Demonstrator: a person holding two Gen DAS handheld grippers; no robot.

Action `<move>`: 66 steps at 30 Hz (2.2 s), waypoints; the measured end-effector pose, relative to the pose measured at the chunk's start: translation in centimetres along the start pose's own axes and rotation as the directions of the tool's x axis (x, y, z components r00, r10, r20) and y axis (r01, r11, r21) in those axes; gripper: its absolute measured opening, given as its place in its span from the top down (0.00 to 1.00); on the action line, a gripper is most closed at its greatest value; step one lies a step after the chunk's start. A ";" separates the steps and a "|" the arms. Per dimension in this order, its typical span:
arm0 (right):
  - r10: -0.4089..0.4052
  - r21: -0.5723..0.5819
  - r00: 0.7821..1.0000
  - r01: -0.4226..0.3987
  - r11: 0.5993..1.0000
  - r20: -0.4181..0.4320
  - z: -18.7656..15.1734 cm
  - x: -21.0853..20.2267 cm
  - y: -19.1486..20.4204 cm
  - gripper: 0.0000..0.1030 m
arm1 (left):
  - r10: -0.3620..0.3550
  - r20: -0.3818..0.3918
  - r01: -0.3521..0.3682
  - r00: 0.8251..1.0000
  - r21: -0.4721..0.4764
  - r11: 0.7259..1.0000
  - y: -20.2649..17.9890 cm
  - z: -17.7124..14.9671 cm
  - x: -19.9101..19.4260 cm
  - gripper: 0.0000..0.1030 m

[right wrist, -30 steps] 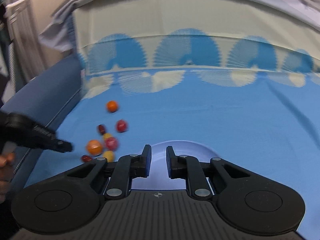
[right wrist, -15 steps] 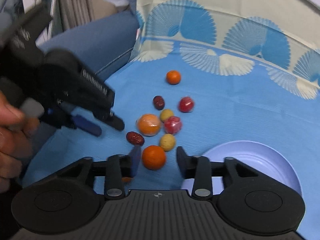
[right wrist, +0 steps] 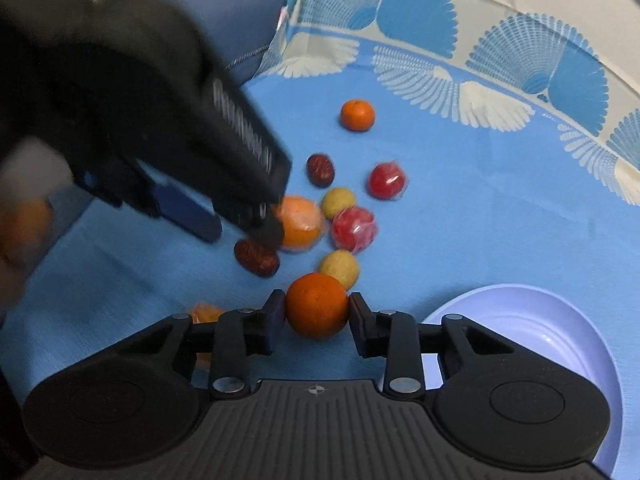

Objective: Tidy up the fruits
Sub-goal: 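Grasp a small mandarin with the right tool while the left tool grasps a red date, then carry both fruits over the plate and open both tools to drop them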

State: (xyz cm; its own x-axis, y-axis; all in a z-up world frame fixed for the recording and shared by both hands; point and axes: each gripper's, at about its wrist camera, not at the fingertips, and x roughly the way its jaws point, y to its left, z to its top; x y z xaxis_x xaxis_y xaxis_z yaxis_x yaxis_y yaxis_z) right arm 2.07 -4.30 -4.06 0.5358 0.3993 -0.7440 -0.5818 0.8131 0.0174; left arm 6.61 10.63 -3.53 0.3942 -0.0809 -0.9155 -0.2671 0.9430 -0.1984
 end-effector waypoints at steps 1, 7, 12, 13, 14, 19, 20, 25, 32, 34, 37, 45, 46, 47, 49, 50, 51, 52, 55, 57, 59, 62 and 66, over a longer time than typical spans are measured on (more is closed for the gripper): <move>0.004 0.009 1.000 -0.005 1.000 0.005 0.1 -0.3 -0.2 0.66 | 0.007 -0.001 -0.007 1.000 0.013 1.000 -0.2 0.0 0.2 0.59; -0.015 0.035 1.000 0.015 0.999 0.007 0.1 -2.5 -1.3 0.65 | 0.054 -0.013 -0.052 0.998 0.099 0.994 -1.7 -0.2 1.6 0.58; -0.025 0.063 0.999 0.022 0.998 0.045 0.4 -5.3 -2.8 0.65 | 0.109 0.018 -0.111 0.994 0.168 0.979 -2.6 -0.8 1.7 0.66; -0.025 0.077 0.998 0.021 0.997 0.057 0.5 -6.4 -3.3 0.65 | 0.109 0.032 -0.112 0.994 0.167 0.980 -2.5 -0.9 1.4 0.66; -0.026 0.089 0.997 0.020 0.996 0.071 0.4 -7.5 -3.8 0.65 | 0.105 0.046 -0.111 0.993 0.163 0.980 -2.4 -1.0 1.0 0.66; -0.089 0.101 0.986 0.076 0.992 0.140 -1.0 -12.5 -6.8 0.65 | 0.052 0.104 -0.067 0.993 0.148 0.987 -2.1 -2.0 -1.8 0.66; -0.111 0.115 0.983 0.094 0.989 0.147 -1.6 -13.0 -7.3 0.65 | 0.038 0.133 -0.058 0.990 0.153 0.987 -2.3 -2.3 -2.6 0.66; -0.203 0.258 0.972 0.168 0.951 0.116 -4.3 -13.4 -9.7 0.65 | -0.037 0.316 -0.031 0.948 0.206 0.978 -3.9 -4.3 -7.4 0.66; -0.261 0.230 0.960 0.233 0.945 0.103 -6.2 -14.4 -10.3 0.65 | -0.154 0.354 0.002 0.922 0.395 0.919 -8.7 -9.4 -9.3 0.66; -0.273 0.248 0.956 0.241 0.938 0.104 -6.3 -14.5 -11.0 0.66 | -0.167 0.334 -0.009 0.928 0.466 0.885 -10.5 -10.3 -8.5 0.66; -0.297 0.278 0.950 0.262 0.924 0.091 -6.6 -14.2 -12.0 0.66 | -0.194 0.286 0.036 0.938 0.477 0.878 -11.3 -10.6 -7.1 0.66; -0.305 0.281 0.949 0.270 0.921 0.086 -6.6 -13.7 -12.3 0.66 | -0.207 0.211 0.094 0.955 0.446 0.890 -11.8 -10.3 -4.3 0.66; -0.302 0.280 0.949 0.268 0.922 0.086 -6.7 -13.6 -12.3 0.66 | -0.207 0.209 0.093 0.956 0.453 0.887 -11.9 -10.4 -4.2 0.66; -0.300 0.281 0.950 0.266 0.922 0.085 -6.7 -13.5 -12.4 0.66 | -0.206 0.206 0.091 0.957 0.459 0.884 -12.1 -10.5 -4.0 0.66; -0.297 0.283 0.951 0.263 0.922 0.085 -6.6 -13.3 -12.5 0.66 | -0.204 0.195 0.093 0.959 0.464 0.881 -12.3 -10.6 -3.6 0.66; -0.296 0.283 0.951 0.261 0.923 0.088 -6.5 -13.3 -12.6 0.66 | -0.204 0.191 0.095 0.960 0.463 0.881 -12.4 -10.7 -3.4 0.66; -0.295 0.283 0.951 0.259 0.924 0.091 -6.5 -13.2 -12.6 0.66 | -0.204 0.191 0.096 0.960 0.462 0.882 -12.5 -10.6 -3.2 0.66; -0.295 0.282 0.951 0.258 0.924 0.094 -6.5 -13.2 -12.6 0.66 | -0.206 0.192 0.096 0.960 0.462 0.882 -12.5 -10.6 -3.1 0.66; -0.286 0.277 0.953 0.251 0.928 0.095 -6.4 -13.0 -12.6 0.66 | -0.210 0.196 0.099 0.958 0.464 0.881 -12.8 -10.6 -3.0 0.66; -0.283 0.260 0.955 0.251 0.933 0.093 -6.3 -12.7 -12.4 0.66 | -0.208 0.191 0.096 0.959 0.472 0.877 -12.9 -10.7 -3.0 0.66; -0.282 0.239 0.955 0.254 0.937 0.091 -6.3 -12.6 -12.1 0.65 | -0.195 0.183 0.084 0.964 0.484 0.871 -13.1 -10.8 -2.7 0.66; -0.279 0.232 0.956 0.252 0.940 0.091 -6.2 -12.5 -12.1 0.65 | -0.168 0.169 0.064 0.971 0.493 0.868 -13.1 -11.0 -2.2 0.66; -0.281 0.229 0.955 0.254 0.940 0.096 -6.0 -12.5 -11.9 0.65 | -0.169 0.160 0.067 0.973 0.504 0.861 -13.3 -11.2 -2.1 0.66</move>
State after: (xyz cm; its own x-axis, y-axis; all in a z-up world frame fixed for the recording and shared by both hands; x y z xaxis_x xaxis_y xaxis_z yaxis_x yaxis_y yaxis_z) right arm -1.38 -21.55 1.06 0.7337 0.1934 -0.6514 -0.2708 0.9625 -0.0192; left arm -0.49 -5.33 -2.86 0.5693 -0.1864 -0.8007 0.2396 0.9693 -0.0552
